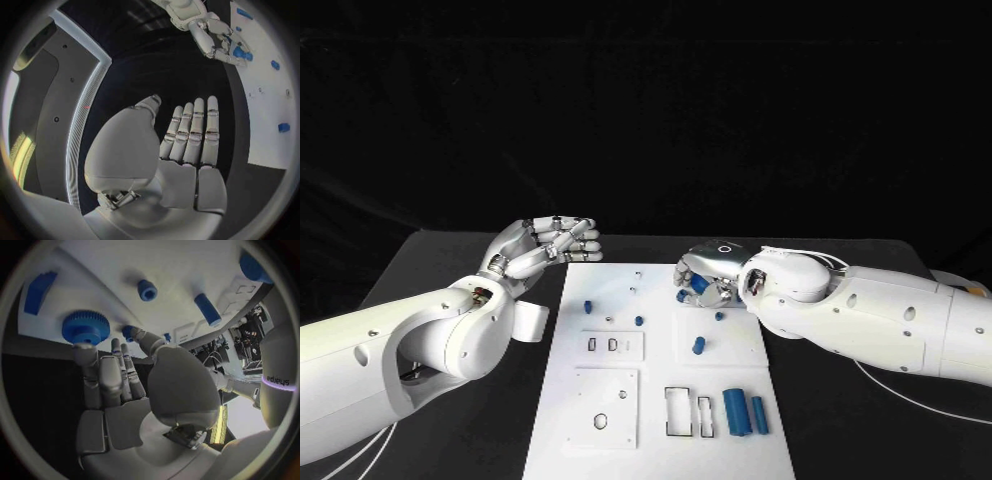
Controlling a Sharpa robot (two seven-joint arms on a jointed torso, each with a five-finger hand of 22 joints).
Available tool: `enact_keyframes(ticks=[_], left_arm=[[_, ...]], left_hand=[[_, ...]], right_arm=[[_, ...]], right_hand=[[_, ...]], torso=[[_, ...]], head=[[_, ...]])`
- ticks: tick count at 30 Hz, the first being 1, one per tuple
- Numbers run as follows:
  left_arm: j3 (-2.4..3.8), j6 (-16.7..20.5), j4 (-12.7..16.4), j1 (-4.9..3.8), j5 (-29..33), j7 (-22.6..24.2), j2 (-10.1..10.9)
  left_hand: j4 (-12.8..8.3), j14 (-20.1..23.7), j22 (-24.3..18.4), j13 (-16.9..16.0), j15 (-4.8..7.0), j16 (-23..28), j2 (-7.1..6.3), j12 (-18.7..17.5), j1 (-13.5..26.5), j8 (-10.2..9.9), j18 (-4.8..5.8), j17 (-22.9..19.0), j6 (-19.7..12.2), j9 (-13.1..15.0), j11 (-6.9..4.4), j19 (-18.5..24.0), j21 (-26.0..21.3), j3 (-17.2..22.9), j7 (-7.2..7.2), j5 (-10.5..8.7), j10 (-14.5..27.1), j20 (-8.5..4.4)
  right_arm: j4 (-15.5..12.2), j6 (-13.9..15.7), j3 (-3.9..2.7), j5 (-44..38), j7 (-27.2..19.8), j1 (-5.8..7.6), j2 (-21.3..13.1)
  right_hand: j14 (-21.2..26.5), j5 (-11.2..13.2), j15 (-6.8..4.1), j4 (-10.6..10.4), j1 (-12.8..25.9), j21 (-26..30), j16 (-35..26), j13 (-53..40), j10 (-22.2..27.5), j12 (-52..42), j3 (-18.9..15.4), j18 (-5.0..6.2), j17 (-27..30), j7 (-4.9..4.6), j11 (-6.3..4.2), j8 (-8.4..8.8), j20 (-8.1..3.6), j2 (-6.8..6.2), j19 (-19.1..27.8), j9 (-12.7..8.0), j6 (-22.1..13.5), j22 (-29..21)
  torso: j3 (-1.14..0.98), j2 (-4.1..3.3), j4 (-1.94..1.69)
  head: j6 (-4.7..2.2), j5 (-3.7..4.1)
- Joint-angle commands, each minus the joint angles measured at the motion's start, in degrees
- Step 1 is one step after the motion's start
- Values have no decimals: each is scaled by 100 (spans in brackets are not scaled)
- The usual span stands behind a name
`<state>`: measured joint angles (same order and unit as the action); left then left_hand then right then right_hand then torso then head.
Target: Assemble the parts on the task board
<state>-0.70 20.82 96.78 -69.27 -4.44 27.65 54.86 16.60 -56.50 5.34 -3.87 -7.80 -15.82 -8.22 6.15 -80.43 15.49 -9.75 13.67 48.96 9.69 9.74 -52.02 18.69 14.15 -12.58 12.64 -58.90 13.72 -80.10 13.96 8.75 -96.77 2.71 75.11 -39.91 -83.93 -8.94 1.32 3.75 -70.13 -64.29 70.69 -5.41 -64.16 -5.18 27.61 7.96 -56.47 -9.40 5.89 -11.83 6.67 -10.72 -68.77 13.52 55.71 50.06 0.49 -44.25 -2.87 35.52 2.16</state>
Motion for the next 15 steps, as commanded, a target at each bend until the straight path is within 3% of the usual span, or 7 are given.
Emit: enact_keyframes(ticks=[1, 15], left_arm=[[6, -106, 9, -9, 42, 6, -8], [6, -108, 3, -9, 43, -41, -5]], left_hand=[[8, 34, -5, 5, 5, 20, 9, -27, 47, -29, -76, 5, -6, -7, 53, -23, -38, -40, -75, -20, 5, 11], [2, 33, -11, 6, 3, 26, 31, -44, 59, -37, -76, 14, -13, -9, 58, -25, -43, -42, -83, -16, 15, 13]], right_arm=[[7, -77, 2, -88, 9, -8, 22], [21, -41, 7, -63, -22, -21, 70]], right_hand=[[-126, 30, -8, -12, -54, -120, 95, -15, -101, -66, 83, -80, -76, 10, -9, -33, -5, 52, -96, 25, 88, 151], [-123, 292, -37, -62, -82, -376, 276, -7, -216, -100, 324, -128, -202, 56, -48, -78, -28, 144, -212, 97, 172, 521]], torso=[[-3, -13, 2], [-9, -25, -2]], head=[[-5, 2], [33, -19]])
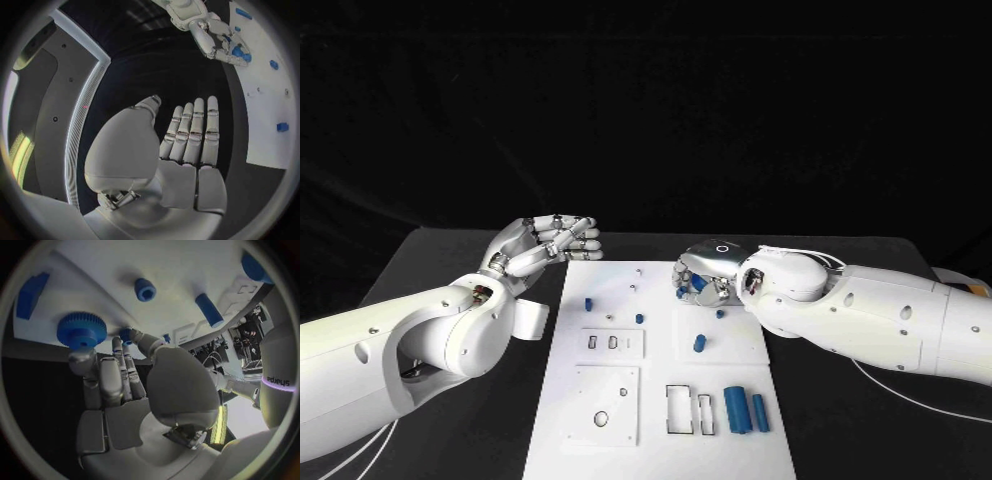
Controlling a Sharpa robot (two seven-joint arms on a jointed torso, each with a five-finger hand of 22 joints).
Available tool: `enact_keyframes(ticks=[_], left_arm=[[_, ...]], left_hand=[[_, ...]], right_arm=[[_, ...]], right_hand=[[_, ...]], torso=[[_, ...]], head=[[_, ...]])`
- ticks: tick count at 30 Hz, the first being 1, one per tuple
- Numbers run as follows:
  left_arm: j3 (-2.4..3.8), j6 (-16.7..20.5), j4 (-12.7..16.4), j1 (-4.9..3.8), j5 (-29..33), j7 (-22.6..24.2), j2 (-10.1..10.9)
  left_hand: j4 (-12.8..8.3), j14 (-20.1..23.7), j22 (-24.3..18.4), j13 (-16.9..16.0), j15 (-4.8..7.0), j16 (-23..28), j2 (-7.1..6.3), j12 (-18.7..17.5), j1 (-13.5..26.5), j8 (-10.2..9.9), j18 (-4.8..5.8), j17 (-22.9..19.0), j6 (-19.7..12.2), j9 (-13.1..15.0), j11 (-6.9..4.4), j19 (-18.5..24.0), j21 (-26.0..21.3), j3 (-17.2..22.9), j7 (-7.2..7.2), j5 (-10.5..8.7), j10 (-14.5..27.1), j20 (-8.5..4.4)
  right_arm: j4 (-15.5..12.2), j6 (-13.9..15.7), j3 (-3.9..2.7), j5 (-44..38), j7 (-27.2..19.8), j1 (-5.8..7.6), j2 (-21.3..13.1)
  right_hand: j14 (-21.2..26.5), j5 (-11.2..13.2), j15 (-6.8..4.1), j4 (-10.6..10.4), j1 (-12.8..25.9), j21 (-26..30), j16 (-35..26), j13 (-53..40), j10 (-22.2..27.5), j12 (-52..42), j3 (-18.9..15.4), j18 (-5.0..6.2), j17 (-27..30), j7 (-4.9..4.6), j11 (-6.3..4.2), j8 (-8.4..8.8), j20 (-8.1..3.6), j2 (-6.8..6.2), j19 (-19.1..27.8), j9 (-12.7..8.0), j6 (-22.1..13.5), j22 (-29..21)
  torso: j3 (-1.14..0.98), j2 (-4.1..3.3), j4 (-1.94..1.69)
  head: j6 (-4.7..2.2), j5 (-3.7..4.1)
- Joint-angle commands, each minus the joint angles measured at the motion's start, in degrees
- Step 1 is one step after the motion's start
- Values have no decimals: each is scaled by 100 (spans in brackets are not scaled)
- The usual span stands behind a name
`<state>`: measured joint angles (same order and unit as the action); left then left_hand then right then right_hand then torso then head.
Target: Assemble the parts on the task board
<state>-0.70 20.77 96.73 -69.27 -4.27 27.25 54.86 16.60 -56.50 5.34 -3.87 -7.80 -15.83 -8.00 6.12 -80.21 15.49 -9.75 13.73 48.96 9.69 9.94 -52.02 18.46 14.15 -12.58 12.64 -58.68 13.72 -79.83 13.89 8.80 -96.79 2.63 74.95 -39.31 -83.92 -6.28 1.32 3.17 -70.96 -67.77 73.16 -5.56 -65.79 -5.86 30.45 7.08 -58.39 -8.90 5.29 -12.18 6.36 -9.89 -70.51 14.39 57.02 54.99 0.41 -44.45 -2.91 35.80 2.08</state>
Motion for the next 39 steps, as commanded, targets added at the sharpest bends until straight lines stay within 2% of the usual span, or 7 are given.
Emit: enact_keyframes(ticks=[1, 3, 5, 12, 23, 29, 39], left_arm=[[6, -103, 7, -9, 26, -5, -5], [6, -104, 6, -9, 27, -12, -5], [6, -108, 6, -9, 31, -19, -4], [6, -110, 0, -10, 35, -37, 2], [5, -111, -35, -10, 37, -49, 1], [5, -115, -43, -11, 38, -53, -5], [5, -127, -29, -13, 38, -59, -32]], left_hand=[[2, 33, -11, 6, 3, 26, 9, -41, 37, -37, -77, 8, -13, -9, 38, -25, -21, -42, -83, -16, -7, 13], [-1, 32, -13, 7, 2, 28, 15, -48, 36, -42, -77, 12, -19, -11, 41, -26, -23, -42, -88, -16, -1, 14], [-2, 31, -14, 7, 1, 29, 17, -51, 36, -43, -77, 13, -21, -12, 43, -27, -23, -42, -90, -15, 1, 14], [-3, 28, -17, 8, -1, 31, 25, -61, 38, -50, -77, 19, -30, -14, 48, -29, -25, -43, -97, -15, 10, 15], [-3, 27, -18, 8, -2, 31, 28, -67, 39, -54, -77, 21, -35, -15, 50, -30, -26, -44, -101, -15, 14, 15], [-5, 25, -20, 9, -3, 33, 30, -73, 39, -59, -77, 25, -41, -17, 54, -31, -27, -45, -105, -15, 20, 15], [-5, 25, -20, 9, -3, 33, 30, -73, 39, -59, -77, 25, -41, -17, 54, -31, -27, -45, -105, -15, 20, 15]], right_arm=[[-5, -16, 2, -58, -11, -6, 12], [-2, 18, 2, -56, -1, -6, 16], [0, 85, 2, -54, 15, -7, 17], [-40, 477, 3, -52, 61, -7, -2], [-194, 1086, -7, -54, 281, 15, 21], [18, 1371, -13, -16, 399, 31, 261], [400, 1497, -15, 119, 378, 33, 681]], right_hand=[[-123, 31, -41, -9, -6, -63, 42, 8, -68, -38, 66, -48, -17, 10, 6, -51, -1, 80, -61, 19, 53, 79], [-123, 54, -48, -15, -20, -103, 67, 9, -93, -45, 113, -55, -34, 18, -1, -64, -5, 104, -81, 35, 70, 136], [-119, 250, -61, -3, -78, -144, 104, 14, -133, -52, 234, -59, -45, 30, -14, -90, -15, 165, -87, 69, 100, 194], [-138, 320, -115, 32, -181, -355, 234, -8, -315, -112, 464, -106, -173, 83, -79, -226, -48, 320, -224, 190, 252, 511], [-142, 324, -138, 42, -172, -430, 288, -10, -349, -103, 507, -123, -223, 103, -97, -308, -59, 333, -266, 277, 308, 625], [-140, 325, -131, 40, -150, -442, 310, 7, -296, -57, 529, -126, -235, 93, -83, -320, -52, 318, -264, 312, 276, 645], [-135, 323, -117, 47, -132, -461, 334, 24, -252, -14, 559, -130, -246, 69, -63, -317, -36, 293, -264, 348, 206, 678]], torso=[[-1, -5, 1], [-3, -6, 5], [-3, -8, 6], [-4, -12, 2], [-3, -13, -3], [-2, -29, -13], [-2, -39, -24]], head=[[4, -13], [1, -16], [0, -14], [-9, -17], [-76, -29], [-102, -24], [-105, -40]])
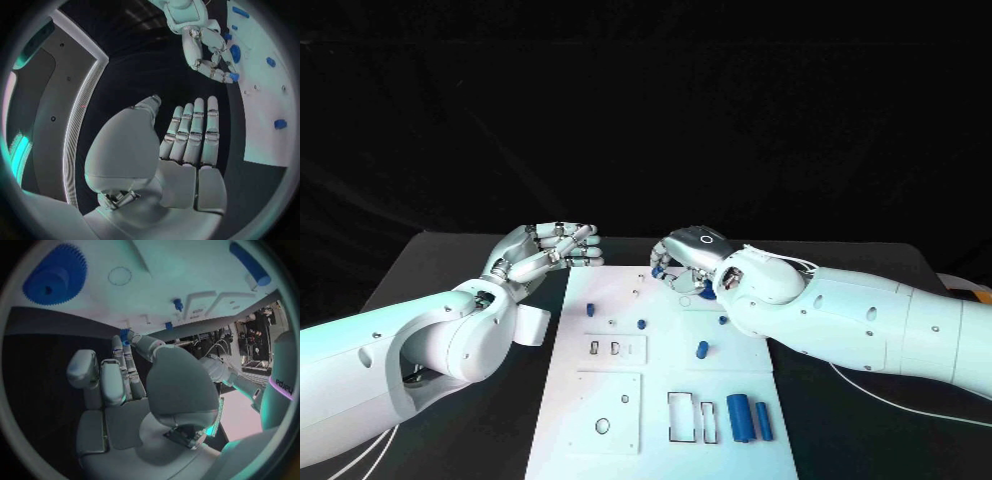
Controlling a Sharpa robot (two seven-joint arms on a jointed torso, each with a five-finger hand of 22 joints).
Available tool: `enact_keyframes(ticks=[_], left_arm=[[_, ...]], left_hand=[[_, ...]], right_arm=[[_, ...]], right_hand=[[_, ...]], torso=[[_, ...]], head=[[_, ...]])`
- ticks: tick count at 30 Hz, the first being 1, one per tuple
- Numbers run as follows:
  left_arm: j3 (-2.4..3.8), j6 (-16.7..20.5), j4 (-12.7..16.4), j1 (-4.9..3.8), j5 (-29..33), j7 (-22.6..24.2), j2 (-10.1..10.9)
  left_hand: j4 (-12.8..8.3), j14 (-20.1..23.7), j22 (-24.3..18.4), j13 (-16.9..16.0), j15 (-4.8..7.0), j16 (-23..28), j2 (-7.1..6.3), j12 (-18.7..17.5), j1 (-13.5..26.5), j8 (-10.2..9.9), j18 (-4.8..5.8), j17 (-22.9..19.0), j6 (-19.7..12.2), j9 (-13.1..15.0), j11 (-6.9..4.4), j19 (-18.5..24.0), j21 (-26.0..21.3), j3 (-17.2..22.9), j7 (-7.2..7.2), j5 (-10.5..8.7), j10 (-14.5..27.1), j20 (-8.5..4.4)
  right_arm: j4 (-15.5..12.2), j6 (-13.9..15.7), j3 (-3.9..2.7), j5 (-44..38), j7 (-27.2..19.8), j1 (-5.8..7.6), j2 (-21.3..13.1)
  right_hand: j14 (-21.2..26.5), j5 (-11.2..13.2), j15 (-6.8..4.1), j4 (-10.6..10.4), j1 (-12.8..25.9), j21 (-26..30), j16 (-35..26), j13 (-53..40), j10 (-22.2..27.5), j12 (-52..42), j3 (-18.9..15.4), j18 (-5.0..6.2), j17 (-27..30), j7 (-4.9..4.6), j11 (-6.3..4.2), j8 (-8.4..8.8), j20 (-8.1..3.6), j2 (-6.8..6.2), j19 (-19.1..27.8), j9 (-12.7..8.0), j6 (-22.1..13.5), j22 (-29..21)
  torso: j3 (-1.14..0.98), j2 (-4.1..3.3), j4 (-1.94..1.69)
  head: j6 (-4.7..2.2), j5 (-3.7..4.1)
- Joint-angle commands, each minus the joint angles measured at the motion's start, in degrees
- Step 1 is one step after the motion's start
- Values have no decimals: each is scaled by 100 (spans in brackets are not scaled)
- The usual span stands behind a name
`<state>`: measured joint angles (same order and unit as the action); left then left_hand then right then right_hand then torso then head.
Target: Assemble the parts on the task board
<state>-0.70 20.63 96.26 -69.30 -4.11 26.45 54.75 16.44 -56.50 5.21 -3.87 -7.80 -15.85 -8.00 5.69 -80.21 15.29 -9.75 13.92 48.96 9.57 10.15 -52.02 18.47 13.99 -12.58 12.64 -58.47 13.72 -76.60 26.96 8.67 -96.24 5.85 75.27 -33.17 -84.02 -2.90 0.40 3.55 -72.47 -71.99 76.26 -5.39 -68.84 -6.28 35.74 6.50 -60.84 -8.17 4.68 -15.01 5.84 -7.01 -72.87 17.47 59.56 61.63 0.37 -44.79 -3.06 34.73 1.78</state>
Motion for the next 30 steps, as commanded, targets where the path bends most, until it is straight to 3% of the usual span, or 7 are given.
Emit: enact_keyframes(ticks=[1, 15, 19, 24, 30], left_arm=[[6, -113, 18, -11, 21, 20, -23], [6, -124, 28, -24, 22, 15, -53], [6, -128, 30, -26, 22, 14, -56], [6, -127, 35, -37, 22, 8, -48], [6, -139, 41, -57, 22, 2, -55]], left_hand=[[8, 26, -11, 9, -6, 38, 32, -40, 38, -44, -77, 10, -49, -7, 37, -33, -30, -33, -110, -15, 6, 17], [7, 28, -13, 8, -8, 42, 34, -44, 36, -47, -77, 13, -52, -8, 39, -32, -32, -34, -111, -15, 9, 18], [7, 28, -13, 8, -8, 42, 34, -44, 36, -47, -77, 13, -52, -8, 39, -32, -32, -34, -111, -15, 9, 18], [7, 28, -13, 8, -8, 42, 34, -44, 36, -47, -77, 13, -52, -8, 39, -32, -32, -34, -111, -15, 9, 18], [7, 28, -13, 8, -8, 42, 34, -44, 36, -47, -77, 13, -52, -8, 39, -32, -32, -34, -111, -15, 9, 18]], right_arm=[[118, 186, -2, 75, 49, 0, 110], [543, 63, -2, 216, -55, -87, 479], [569, 12, -2, 243, -84, -110, 497], [603, -32, -1, 257, -92, -124, 510], [647, -59, 0, 262, -87, -132, 571]], right_hand=[[-125, -15, -25, 8, 18, -38, 24, 7, 53, 28, 29, -72, -1, -3, -2, -34, 17, 5, -28, 41, -48, 15], [-122, -15, -19, 15, 26, -41, 33, 11, 63, 40, 36, -72, -5, -18, 9, -33, 24, -13, -24, 55, -74, 21], [-121, -16, -17, 12, 32, -35, 33, 12, 65, 43, 36, -70, 1, -20, 11, -32, 27, -15, -16, 59, -80, 12], [-120, -16, -16, 11, 37, -43, 35, 13, 67, 45, 36, -72, -1, -23, 13, -31, 29, -19, -23, 61, -86, 26], [-119, -16, -14, 9, 45, -43, 37, 14, 70, 48, 35, -72, 0, -27, 16, -30, 32, -25, -21, 65, -94, 26]], torso=[[3, -5, -6], [3, -14, -15], [-1, -18, -19], [0, -19, 6], [-5, -22, -1]], head=[[3, -14], [13, -74], [31, -101], [28, -138], [17, -133]])
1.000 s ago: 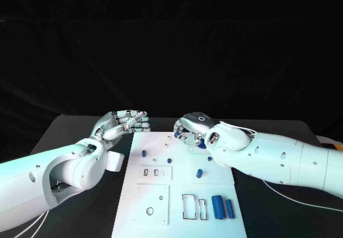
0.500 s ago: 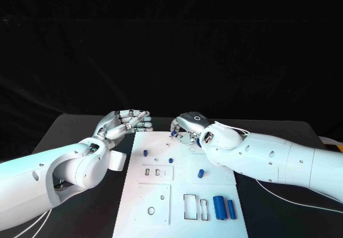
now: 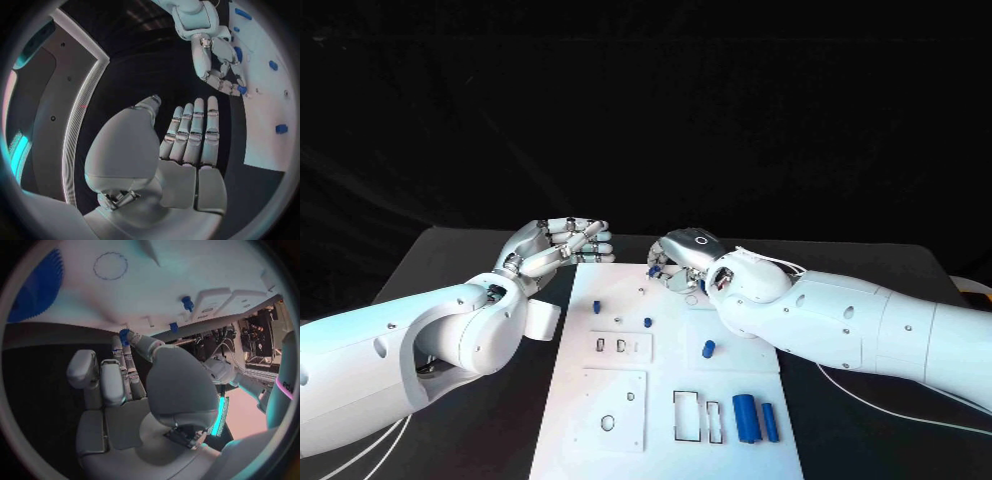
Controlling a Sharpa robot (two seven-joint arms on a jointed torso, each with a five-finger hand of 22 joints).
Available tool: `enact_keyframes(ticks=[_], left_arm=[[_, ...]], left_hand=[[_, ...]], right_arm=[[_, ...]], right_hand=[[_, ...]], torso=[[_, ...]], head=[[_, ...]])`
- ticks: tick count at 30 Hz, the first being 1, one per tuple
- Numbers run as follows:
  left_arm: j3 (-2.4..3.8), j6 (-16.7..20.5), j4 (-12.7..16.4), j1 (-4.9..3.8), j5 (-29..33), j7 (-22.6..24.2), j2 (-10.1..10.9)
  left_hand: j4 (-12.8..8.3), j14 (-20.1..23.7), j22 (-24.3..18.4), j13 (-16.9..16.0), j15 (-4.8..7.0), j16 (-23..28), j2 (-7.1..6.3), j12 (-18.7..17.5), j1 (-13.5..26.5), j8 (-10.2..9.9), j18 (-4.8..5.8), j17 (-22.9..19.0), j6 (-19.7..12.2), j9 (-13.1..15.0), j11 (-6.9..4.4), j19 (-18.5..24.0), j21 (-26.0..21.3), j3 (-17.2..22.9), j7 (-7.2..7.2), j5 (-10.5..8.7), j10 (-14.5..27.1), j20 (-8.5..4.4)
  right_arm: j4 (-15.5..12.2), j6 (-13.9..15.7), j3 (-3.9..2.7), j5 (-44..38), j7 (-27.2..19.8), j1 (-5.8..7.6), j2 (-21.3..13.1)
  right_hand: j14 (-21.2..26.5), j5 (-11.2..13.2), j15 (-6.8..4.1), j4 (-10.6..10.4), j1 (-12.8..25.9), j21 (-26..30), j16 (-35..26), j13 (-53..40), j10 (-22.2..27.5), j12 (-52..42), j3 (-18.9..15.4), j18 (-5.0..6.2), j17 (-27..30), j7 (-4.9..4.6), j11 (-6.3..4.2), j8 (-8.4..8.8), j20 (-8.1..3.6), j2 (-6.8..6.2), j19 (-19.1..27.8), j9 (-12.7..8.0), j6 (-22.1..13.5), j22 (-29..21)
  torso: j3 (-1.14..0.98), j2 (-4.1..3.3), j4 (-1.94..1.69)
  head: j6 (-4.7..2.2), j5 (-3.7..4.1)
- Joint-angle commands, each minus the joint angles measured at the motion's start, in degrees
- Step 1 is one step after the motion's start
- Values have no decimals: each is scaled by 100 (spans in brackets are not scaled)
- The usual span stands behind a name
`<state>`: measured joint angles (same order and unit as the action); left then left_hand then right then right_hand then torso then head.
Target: Assemble the parts on the task board
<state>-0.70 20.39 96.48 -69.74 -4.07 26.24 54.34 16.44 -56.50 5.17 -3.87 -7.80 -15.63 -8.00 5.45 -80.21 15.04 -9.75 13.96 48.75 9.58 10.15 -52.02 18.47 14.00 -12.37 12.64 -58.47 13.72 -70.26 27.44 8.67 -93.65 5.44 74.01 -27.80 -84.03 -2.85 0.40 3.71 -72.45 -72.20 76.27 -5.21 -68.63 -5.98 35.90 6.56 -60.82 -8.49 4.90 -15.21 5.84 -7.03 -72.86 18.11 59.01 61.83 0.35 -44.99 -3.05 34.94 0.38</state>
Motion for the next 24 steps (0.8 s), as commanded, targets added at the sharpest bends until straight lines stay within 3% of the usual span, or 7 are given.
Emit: enact_keyframes(ticks=[1, 8, 16, 22, 24], left_arm=[[6, -118, 20, -16, 18, 23, -16], [6, -134, 24, -25, 18, 21, -26], [6, -142, 20, -34, 18, 17, -29], [6, -148, 19, -43, 18, 12, -29], [6, -150, 17, -45, 18, 11, -30]], left_hand=[[7, 28, -8, 8, -8, 20, 34, -20, 36, -23, -77, 9, -31, -9, 39, -32, -32, -34, -132, -15, 9, 18], [7, 28, -8, 8, -8, 20, 34, -20, 36, -23, -77, 9, -31, -9, 39, -32, -32, -34, -132, -15, 9, 18], [7, 28, -8, 8, -8, 20, 34, -20, 36, -23, -77, 9, -31, -9, 39, -32, -32, -34, -132, -15, 9, 18], [5, 29, -11, 8, -9, 23, 36, -26, 32, -26, -77, 13, -34, -10, 41, -32, -35, -35, -134, -15, 11, 19], [3, 33, -16, 6, -12, 31, 41, -36, 26, -31, -77, 20, -39, -11, 43, -32, -40, -37, -136, -14, 15, 21]], right_arm=[[26, -111, 0, 2, -40, -7, 51], [128, -152, 2, -14, 9, -25, 166], [208, -172, 4, -27, 40, -57, 273], [295, -266, 6, -31, 94, -64, 320], [313, -282, 6, -31, 99, -64, 322]], right_hand=[[-118, -20, -13, -9, 49, -19, 38, -2, 52, 22, 19, -76, -1, 4, -4, -10, 34, -26, -17, 3, -46, 1], [-114, -19, -9, -16, 66, -16, 41, 1, 65, 32, 21, -75, 4, -3, 3, -6, 41, -33, -10, 12, -68, -1], [-110, -17, -4, -22, 80, -13, 43, 4, 77, 41, 23, -73, 10, -12, 9, 1, 47, -39, -3, 19, -94, -4], [-67, -8, 54, -37, 149, 61, 15, 52, 280, 157, 26, -50, 122, -73, 81, 51, 93, -126, 90, 52, -246, -95], [6, -1, 120, -39, 204, 245, -89, 113, 559, 244, -18, 0, 339, -160, 166, 146, 144, -246, 278, 40, -445, -350]], torso=[[-3, 1, -3], [1, -3, -16], [5, -3, -8], [5, 0, 0], [7, 0, 0]], head=[[1, 7], [-4, 2], [2, -14], [3, -24], [2, -24]])
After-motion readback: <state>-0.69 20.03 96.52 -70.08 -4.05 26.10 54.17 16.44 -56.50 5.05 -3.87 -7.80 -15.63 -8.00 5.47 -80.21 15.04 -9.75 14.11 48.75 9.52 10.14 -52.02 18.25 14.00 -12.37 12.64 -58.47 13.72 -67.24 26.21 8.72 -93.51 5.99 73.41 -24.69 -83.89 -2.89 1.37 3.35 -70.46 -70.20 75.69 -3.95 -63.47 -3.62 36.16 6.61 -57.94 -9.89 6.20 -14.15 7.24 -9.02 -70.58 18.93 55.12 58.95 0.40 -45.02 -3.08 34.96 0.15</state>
